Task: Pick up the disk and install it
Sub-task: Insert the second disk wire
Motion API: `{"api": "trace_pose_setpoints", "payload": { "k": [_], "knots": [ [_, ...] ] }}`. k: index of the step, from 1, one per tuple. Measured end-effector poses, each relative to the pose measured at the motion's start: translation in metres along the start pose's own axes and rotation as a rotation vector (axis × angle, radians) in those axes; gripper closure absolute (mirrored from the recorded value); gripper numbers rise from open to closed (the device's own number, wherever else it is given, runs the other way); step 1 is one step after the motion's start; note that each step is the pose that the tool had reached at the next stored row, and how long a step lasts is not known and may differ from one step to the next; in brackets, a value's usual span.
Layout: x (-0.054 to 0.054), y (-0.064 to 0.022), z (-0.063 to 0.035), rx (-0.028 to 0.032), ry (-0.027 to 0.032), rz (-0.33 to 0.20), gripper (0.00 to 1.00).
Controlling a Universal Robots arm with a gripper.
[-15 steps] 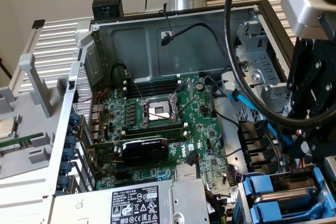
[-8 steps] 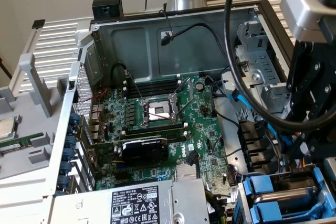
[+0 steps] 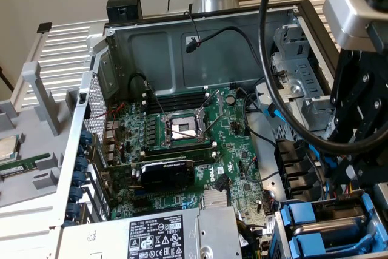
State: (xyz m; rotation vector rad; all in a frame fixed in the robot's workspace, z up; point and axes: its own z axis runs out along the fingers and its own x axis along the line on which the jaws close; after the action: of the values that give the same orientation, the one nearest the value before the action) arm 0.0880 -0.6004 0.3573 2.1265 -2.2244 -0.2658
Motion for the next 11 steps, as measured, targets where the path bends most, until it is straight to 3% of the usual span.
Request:
{"api": "trace_pose_setpoints", "payload": {
  "k": [11],
  "knots": [
    [0.0000, 0.0008, 0.0001, 0.0005, -0.0001, 0.000, 0.63]
  ]
}}
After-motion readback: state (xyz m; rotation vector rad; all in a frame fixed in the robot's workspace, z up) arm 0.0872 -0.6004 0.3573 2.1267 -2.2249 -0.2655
